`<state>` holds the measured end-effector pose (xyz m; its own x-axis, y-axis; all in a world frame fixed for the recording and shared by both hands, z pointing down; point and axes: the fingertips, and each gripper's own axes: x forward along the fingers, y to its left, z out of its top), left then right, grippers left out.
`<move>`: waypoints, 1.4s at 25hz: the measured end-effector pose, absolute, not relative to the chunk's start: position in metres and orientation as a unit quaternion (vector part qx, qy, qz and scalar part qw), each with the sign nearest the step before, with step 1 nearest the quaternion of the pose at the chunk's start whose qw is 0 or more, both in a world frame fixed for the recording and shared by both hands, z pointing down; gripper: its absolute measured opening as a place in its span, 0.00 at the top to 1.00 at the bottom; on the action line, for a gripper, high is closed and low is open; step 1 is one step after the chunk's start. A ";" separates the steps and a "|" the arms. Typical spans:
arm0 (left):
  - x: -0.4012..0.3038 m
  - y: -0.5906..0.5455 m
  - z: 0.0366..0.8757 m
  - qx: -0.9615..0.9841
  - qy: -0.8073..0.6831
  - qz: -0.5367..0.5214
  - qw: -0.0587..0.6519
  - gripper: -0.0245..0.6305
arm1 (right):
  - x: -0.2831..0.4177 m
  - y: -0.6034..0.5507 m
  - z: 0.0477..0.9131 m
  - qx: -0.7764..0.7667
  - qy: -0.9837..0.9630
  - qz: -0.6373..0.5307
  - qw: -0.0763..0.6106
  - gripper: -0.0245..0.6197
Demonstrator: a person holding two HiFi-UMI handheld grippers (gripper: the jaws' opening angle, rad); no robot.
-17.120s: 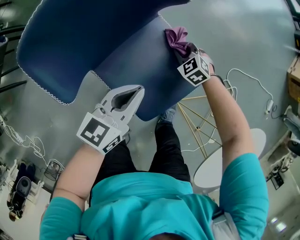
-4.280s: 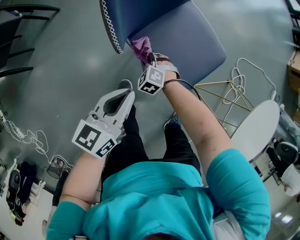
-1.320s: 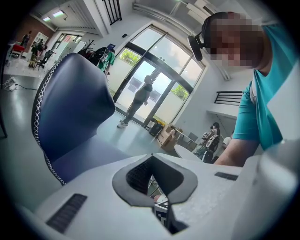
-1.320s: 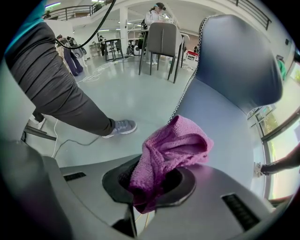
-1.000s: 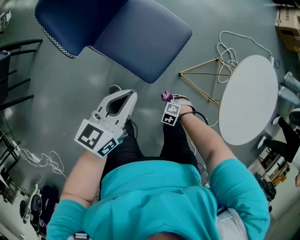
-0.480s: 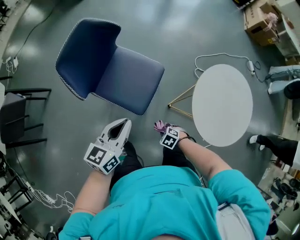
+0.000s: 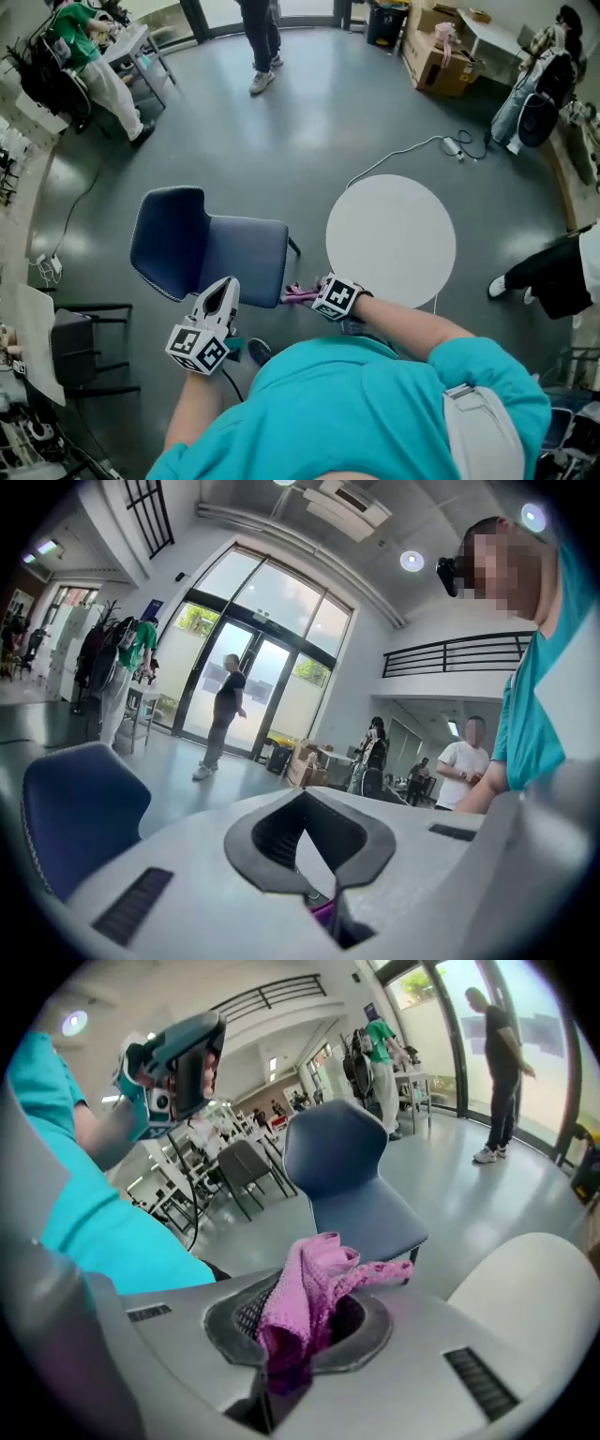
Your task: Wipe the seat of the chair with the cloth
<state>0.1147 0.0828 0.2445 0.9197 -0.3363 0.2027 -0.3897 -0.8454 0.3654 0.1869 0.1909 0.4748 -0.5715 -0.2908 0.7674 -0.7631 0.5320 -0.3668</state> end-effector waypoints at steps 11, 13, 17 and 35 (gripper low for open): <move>0.219 0.111 0.144 0.974 -0.130 0.007 0.186 0.96 | 0.328 0.210 0.300 0.427 -0.816 0.338 0.192 0.88; 0.226 0.108 0.133 0.978 -0.105 0.002 0.181 0.96 | 0.345 0.213 0.279 0.456 -0.806 0.339 0.165 0.88; 0.227 0.079 0.118 0.983 -0.064 -0.001 0.171 0.96 | 0.365 0.199 0.251 0.521 -0.779 0.333 0.107 0.88; 0.245 0.036 0.066 0.987 0.010 -0.030 0.155 0.96 | 0.408 0.198 0.094 0.663 -0.721 0.193 -0.056 0.89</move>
